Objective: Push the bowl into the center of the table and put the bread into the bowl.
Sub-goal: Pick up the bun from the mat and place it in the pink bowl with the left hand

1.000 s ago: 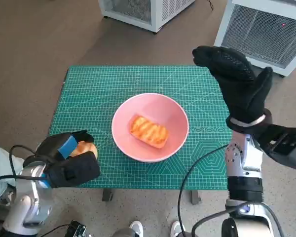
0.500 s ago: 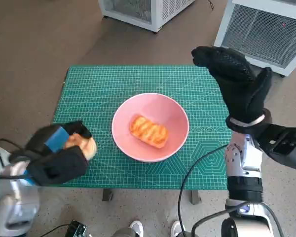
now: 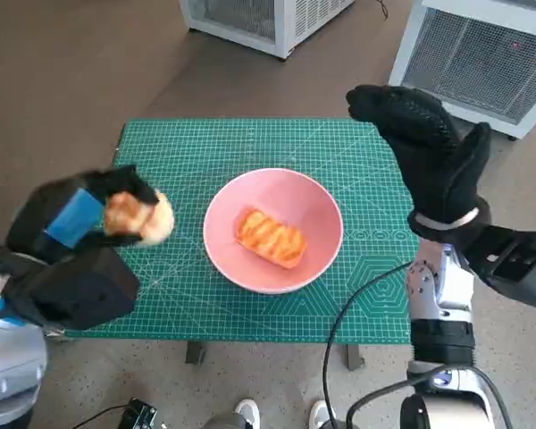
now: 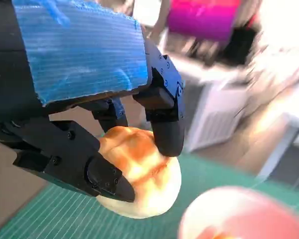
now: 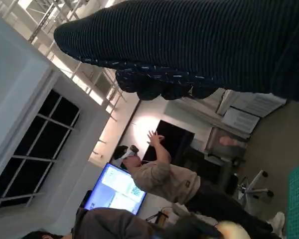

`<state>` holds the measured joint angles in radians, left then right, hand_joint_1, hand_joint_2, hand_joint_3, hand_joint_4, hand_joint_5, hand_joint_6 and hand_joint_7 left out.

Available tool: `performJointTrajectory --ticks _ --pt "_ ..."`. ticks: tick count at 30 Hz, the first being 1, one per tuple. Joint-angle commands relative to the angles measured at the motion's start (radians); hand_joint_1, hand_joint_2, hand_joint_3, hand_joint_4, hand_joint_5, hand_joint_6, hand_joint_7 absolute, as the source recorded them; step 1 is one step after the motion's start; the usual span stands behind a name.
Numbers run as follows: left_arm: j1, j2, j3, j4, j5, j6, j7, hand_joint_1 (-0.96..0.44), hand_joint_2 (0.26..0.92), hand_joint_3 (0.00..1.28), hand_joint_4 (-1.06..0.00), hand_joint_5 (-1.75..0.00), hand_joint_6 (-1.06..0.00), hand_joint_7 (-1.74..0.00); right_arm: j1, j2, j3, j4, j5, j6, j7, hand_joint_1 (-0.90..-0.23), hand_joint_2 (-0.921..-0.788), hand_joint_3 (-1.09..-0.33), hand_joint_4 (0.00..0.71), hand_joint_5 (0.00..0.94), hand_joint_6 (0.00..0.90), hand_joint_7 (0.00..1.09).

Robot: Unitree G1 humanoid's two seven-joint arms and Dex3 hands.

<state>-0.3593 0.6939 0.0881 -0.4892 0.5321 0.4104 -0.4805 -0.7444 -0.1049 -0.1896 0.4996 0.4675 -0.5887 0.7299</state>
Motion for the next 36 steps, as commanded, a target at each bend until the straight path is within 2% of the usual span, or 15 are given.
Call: performJointTrajectory --ticks 1,8,17,24,36 --pt "-0.082 -0.022 -0.037 -0.034 0.017 -0.012 0.029 0.00 0.904 0.03 -0.81 -0.98 -0.67 -1.18 0.019 0.004 0.001 0.009 0.001 0.002 0.009 -0.777 -0.921 -0.825 0.110 0.085 -0.001 0.58" --pt "-0.178 -0.080 -0.144 -0.017 0.072 -0.029 0.061 0.00 0.896 0.02 -0.84 -0.98 -0.69 -1.11 0.016 0.001 -0.005 0.021 0.000 -0.007 0.011 -0.775 -0.921 -0.824 0.109 0.087 -0.001 0.58" --pt "-0.287 -0.149 -0.263 0.126 0.082 -0.154 0.093 0.00 0.892 0.01 -0.85 -1.03 -0.71 -1.03 0.023 0.003 -0.005 0.018 -0.002 -0.014 0.006 -0.773 -0.921 -0.812 0.109 0.091 -0.001 0.59" --pt "-0.335 -0.181 -0.328 0.252 0.102 -0.226 0.094 0.00 0.902 0.02 -0.84 -1.01 -0.67 -1.11 0.034 0.001 -0.007 0.007 0.001 -0.017 0.004 -0.762 -0.921 -0.807 0.113 0.094 -0.001 0.60" --pt "-0.369 -0.234 -0.409 0.434 0.137 -0.258 0.090 0.00 0.919 0.03 -0.78 -1.04 -0.63 -1.19 0.049 -0.002 -0.011 -0.005 -0.003 -0.023 -0.003 -0.765 -0.921 -0.795 0.118 0.097 -0.001 0.60"
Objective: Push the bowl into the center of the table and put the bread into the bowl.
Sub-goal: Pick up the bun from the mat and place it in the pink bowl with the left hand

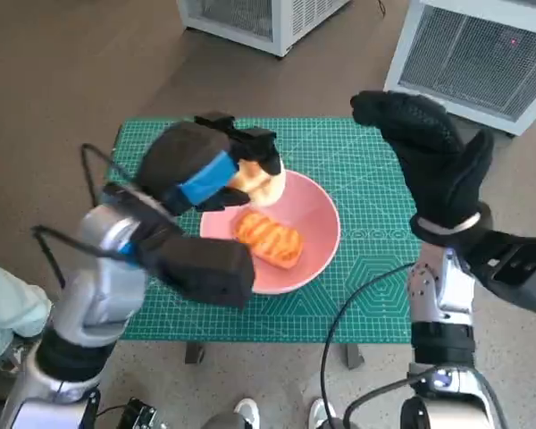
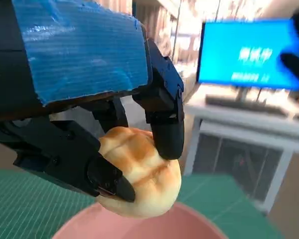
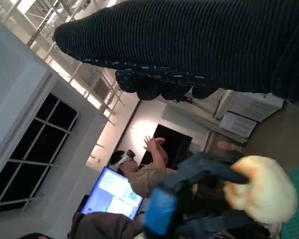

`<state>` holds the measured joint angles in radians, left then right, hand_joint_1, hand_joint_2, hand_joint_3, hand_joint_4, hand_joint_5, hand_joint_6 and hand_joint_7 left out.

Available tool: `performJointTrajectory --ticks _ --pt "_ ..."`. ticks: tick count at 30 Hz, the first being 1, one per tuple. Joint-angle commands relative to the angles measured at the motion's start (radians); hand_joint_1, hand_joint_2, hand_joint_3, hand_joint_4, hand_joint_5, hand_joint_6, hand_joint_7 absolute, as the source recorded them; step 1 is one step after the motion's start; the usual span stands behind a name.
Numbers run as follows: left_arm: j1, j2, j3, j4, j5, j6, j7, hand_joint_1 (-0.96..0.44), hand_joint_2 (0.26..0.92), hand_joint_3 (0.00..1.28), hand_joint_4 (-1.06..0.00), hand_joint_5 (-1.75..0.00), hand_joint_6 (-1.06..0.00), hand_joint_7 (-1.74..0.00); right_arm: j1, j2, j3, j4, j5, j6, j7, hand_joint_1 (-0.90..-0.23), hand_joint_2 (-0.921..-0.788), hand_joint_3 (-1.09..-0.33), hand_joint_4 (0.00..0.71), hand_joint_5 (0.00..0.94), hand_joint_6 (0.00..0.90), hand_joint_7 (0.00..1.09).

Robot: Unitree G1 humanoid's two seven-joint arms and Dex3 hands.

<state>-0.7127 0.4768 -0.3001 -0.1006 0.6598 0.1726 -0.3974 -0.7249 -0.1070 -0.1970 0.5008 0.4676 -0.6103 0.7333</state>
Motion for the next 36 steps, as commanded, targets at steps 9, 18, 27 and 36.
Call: performJointTrajectory --ticks 9,18,27,36 --pt "0.007 -0.046 -0.034 0.071 -0.024 0.059 -0.098 -0.06 0.867 0.09 -0.30 -0.34 -0.24 -0.42 0.032 -0.002 -0.003 -0.006 -0.009 -0.008 -0.011 -0.765 -0.921 -0.792 0.120 0.096 -0.001 0.60" --pt "0.022 -0.025 -0.031 0.046 -0.041 0.066 -0.167 -0.34 0.850 0.02 -0.05 -0.01 -0.15 -0.06 0.028 -0.001 0.000 0.000 -0.014 -0.016 -0.015 -0.764 -0.921 -0.794 0.120 0.094 -0.001 0.61" --pt "0.058 -0.017 0.007 0.035 -0.097 0.026 -0.150 -0.37 0.865 0.01 -0.03 0.00 -0.16 -0.04 0.022 -0.001 0.003 0.006 -0.018 -0.019 -0.020 -0.763 -0.921 -0.796 0.119 0.093 -0.001 0.60" --pt "0.094 -0.014 0.110 -0.024 -0.222 0.027 -0.168 -0.37 0.874 0.01 -0.01 0.00 -0.15 -0.02 0.011 -0.002 0.003 0.010 -0.011 -0.009 -0.017 -0.763 -0.921 -0.799 0.119 0.093 -0.001 0.60"
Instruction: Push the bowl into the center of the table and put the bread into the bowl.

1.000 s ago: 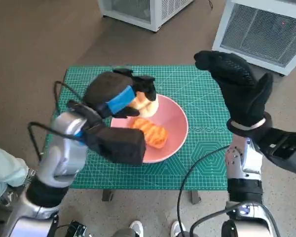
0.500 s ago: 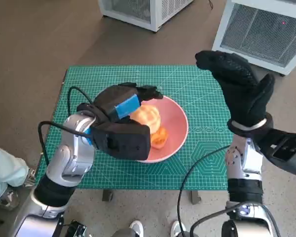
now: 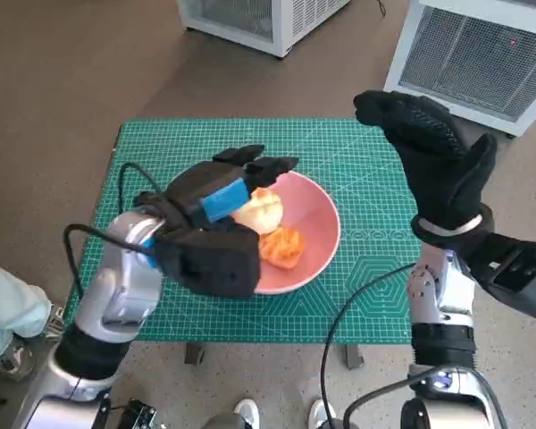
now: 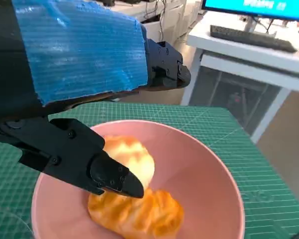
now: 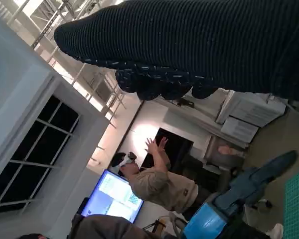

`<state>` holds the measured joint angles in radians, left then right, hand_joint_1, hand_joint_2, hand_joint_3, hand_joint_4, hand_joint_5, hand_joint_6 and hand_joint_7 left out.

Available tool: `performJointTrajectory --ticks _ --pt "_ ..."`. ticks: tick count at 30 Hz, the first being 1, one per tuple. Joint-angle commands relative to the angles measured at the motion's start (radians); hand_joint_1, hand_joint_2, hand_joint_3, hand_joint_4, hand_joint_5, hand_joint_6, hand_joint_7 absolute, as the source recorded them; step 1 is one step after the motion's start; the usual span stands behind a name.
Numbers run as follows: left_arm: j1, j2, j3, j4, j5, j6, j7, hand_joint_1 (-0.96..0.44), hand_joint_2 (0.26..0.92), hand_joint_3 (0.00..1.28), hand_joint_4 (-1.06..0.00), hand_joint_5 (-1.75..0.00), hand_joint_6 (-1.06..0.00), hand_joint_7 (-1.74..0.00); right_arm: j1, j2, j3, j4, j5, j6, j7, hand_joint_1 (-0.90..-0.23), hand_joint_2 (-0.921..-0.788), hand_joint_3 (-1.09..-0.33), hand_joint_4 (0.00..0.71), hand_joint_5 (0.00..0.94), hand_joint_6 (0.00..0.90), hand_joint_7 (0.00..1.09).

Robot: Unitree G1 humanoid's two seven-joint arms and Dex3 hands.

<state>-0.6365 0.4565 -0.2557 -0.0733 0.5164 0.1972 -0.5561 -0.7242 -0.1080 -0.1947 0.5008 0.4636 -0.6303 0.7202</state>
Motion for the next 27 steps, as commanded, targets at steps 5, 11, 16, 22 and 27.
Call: performJointTrajectory --ticks 5,11,16,22,27 --pt "0.030 -0.006 0.174 -0.082 -0.235 -0.017 -0.012 -0.36 0.878 0.01 -0.01 0.00 -0.14 -0.02 0.005 -0.003 0.003 0.000 -0.006 0.025 -0.008 -0.762 -0.921 -0.800 0.118 0.092 -0.001 0.60" --pt "0.056 -0.087 0.334 -0.070 -0.479 -0.143 0.055 -0.40 0.908 0.04 -0.02 -0.01 -0.14 -0.02 0.000 -0.005 0.010 -0.036 -0.017 0.051 -0.034 -0.761 -0.921 -0.803 0.116 0.092 -0.001 0.61" --pt "0.076 -0.179 0.426 -0.029 -0.619 -0.318 0.144 -0.51 0.919 0.15 -0.06 -0.02 -0.18 -0.05 -0.008 -0.009 0.021 -0.071 -0.055 0.059 -0.081 -0.763 -0.921 -0.805 0.117 0.094 -0.001 0.61" --pt "0.111 -0.242 0.478 0.011 -0.703 -0.469 0.207 -0.65 0.921 0.35 -0.11 -0.04 -0.22 -0.09 -0.017 -0.028 0.030 -0.098 -0.136 0.055 -0.152 -0.736 -0.921 -0.874 0.129 0.097 -0.001 0.61" --pt "0.133 -0.244 0.488 0.000 -0.728 -0.507 0.229 -0.67 0.921 0.46 -0.12 -0.04 -0.22 -0.10 -0.023 -0.041 0.035 -0.118 -0.178 0.063 -0.196 -0.722 -0.921 -0.914 0.141 0.097 -0.001 0.59"
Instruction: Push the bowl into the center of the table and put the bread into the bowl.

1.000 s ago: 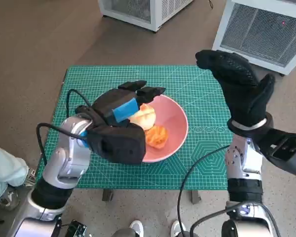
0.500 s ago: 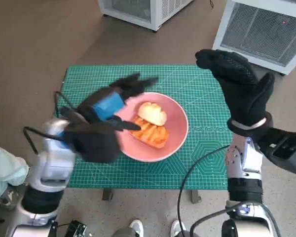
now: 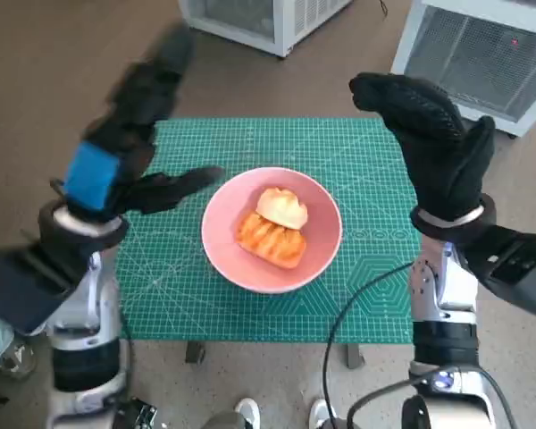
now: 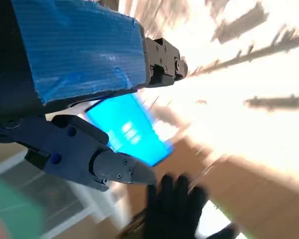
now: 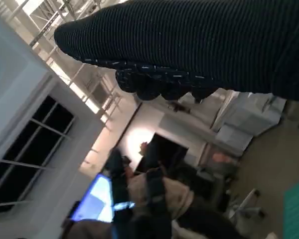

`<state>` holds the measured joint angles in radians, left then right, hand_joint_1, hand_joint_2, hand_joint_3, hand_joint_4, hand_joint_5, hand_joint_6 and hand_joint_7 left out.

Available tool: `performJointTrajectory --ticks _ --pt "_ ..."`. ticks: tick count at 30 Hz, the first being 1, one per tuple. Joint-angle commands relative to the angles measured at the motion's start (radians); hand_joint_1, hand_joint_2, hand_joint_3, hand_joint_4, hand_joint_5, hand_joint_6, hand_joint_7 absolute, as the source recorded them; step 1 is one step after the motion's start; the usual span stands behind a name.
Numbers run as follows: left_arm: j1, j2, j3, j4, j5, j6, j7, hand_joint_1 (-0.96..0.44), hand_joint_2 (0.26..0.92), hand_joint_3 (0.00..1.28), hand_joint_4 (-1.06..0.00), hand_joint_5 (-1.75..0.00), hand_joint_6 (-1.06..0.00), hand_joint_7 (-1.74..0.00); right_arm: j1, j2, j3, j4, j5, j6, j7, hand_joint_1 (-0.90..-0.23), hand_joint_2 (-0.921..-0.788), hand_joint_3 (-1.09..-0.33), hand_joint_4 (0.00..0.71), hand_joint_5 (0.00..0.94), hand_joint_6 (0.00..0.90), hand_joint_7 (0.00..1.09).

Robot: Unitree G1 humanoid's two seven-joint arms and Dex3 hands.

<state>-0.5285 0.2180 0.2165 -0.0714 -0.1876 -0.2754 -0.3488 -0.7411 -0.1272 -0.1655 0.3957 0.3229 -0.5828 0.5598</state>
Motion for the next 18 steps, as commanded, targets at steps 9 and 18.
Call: performJointTrajectory --ticks 9,18 --pt "0.029 0.002 0.010 0.021 -0.019 -0.081 0.048 -0.69 0.921 0.52 -0.13 -0.03 -0.19 -0.10 -0.015 -0.029 0.029 -0.035 -0.049 0.023 -0.065 -0.706 -0.921 -0.924 0.152 0.090 -0.001 0.60" --pt "0.040 -0.006 -0.016 0.058 0.010 -0.110 0.071 -0.70 0.921 0.52 -0.13 -0.03 -0.17 -0.10 -0.024 -0.026 0.039 -0.032 -0.049 0.019 -0.071 -0.704 -0.921 -0.915 0.160 0.078 -0.001 0.63"
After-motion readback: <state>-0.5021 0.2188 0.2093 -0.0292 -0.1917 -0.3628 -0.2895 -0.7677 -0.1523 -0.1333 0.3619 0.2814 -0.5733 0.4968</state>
